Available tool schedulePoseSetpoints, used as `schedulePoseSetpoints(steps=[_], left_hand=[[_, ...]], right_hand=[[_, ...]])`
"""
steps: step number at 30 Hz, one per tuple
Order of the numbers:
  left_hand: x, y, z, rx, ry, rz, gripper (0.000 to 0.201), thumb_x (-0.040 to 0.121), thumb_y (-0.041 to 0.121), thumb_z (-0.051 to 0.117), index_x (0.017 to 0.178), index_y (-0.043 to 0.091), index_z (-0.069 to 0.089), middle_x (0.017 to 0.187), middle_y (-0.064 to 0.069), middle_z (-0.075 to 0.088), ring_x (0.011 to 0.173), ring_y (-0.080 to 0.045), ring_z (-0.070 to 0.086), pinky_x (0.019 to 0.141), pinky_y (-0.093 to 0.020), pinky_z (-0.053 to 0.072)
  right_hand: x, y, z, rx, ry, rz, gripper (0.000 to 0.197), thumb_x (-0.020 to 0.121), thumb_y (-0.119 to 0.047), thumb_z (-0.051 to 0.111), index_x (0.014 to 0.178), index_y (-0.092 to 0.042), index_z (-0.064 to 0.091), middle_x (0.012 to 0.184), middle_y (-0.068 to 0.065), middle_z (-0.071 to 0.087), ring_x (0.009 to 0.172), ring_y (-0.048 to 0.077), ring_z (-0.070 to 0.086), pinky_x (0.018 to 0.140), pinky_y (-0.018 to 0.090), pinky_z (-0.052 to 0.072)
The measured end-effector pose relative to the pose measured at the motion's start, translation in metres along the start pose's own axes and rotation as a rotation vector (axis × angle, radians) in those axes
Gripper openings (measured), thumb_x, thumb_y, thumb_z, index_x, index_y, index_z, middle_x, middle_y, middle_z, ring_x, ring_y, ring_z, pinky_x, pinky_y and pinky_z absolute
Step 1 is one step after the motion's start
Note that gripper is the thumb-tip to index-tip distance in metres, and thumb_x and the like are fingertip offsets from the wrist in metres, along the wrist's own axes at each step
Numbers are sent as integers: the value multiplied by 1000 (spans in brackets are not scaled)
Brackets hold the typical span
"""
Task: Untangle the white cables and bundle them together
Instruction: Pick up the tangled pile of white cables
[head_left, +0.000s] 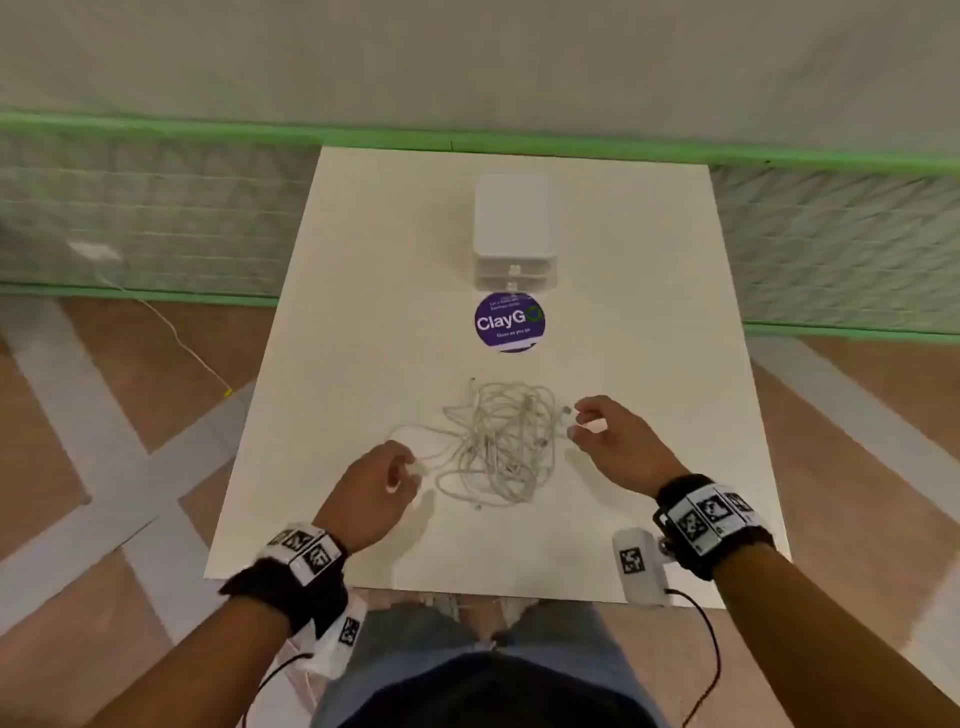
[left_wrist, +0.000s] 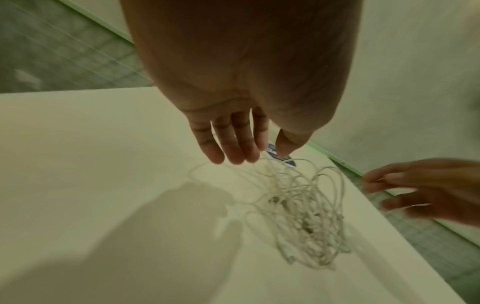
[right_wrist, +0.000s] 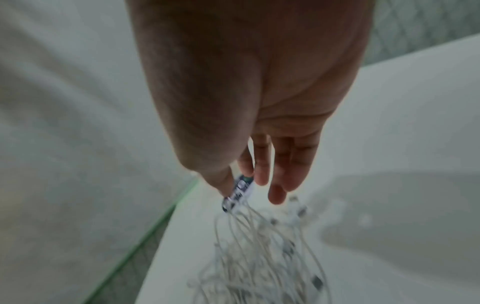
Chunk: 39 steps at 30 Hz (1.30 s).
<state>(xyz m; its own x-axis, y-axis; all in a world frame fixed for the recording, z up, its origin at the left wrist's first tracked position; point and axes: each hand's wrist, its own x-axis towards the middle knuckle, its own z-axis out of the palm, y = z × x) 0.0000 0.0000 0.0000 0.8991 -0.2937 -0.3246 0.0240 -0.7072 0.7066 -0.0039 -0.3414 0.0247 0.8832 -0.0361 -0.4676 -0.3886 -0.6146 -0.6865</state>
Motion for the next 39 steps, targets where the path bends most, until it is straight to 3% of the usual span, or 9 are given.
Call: schedulePoseSetpoints(steps=[7, 11, 15, 20, 24, 27, 30, 33, 39], left_hand=[[57, 41, 31, 155, 115, -60, 48, 82, 38, 71, 123, 20, 54, 98, 2, 51, 99, -21, 48, 94, -39, 41], [71, 39, 53, 153, -156, -218, 80, 66, 66, 65, 132, 29, 40, 109, -3, 62, 105, -26, 61, 93, -45, 50], [70, 34, 71, 47, -202, -307, 104, 64, 59, 77, 147, 21, 25, 127, -9, 51, 117, -26, 54, 100, -42, 48], [74, 29, 77, 56, -124, -254, 33, 88, 24, 66, 115, 16, 49, 89, -3, 63, 84, -28, 62, 67, -32, 42], [79, 23, 68, -65, -77, -283, 3, 96, 12, 50, 97, 14, 49, 91, -10, 65, 83, -32, 61, 72, -38, 47], [80, 25, 59, -243, -53, -292, 6, 97, 10, 46, 93, 7, 49, 89, -17, 64, 77, -38, 63, 73, -51, 53], [78, 35, 53, -520, -21, -352, 14, 103, 3, 38, 93, 7, 47, 79, -15, 50, 65, -25, 50, 60, -36, 47], [79, 39, 53, -579, -12, -372, 23, 102, -1, 36, 86, 10, 48, 76, -10, 53, 65, -22, 51, 63, -36, 48], [84, 43, 51, -683, -47, -340, 30, 103, 0, 37, 79, 13, 50, 74, -9, 55, 76, -27, 57, 69, -30, 51]], right_hand=[[29, 1, 64, -32, -9, 126, 115, 75, -59, 75, 159, -20, 8, 153, 5, 44, 139, 26, 46, 111, 49, 42], [30, 8, 81, -12, -54, 177, 74, 84, -37, 75, 141, -18, 32, 113, 11, 67, 111, 33, 63, 94, 45, 52], [23, 13, 77, -3, -53, 116, 36, 86, -32, 73, 105, -16, 48, 98, 7, 69, 93, 27, 65, 79, 36, 52], [21, 18, 60, -27, -147, 39, 18, 88, -24, 68, 101, -22, 55, 106, -1, 65, 100, 20, 60, 79, 26, 43], [29, 33, 43, 37, 47, 121, 37, 89, -10, 60, 126, -15, 55, 123, 2, 58, 114, 19, 56, 90, 24, 39], [36, 41, 39, 32, 102, 233, 41, 94, -11, 55, 135, -13, 50, 129, 6, 56, 116, 23, 56, 90, 25, 40], [44, 37, 42, 132, 25, 248, 41, 96, -20, 55, 136, -12, 50, 119, 5, 65, 92, 17, 64, 81, 23, 47], [52, 32, 47, 266, -55, 295, 53, 81, -24, 63, 131, -7, 54, 105, 10, 72, 76, 19, 67, 83, 38, 58], [56, 26, 48, -17, -111, 182, 17, 83, -14, 71, 100, -15, 69, 88, 3, 65, 81, 21, 62, 67, 25, 48]])
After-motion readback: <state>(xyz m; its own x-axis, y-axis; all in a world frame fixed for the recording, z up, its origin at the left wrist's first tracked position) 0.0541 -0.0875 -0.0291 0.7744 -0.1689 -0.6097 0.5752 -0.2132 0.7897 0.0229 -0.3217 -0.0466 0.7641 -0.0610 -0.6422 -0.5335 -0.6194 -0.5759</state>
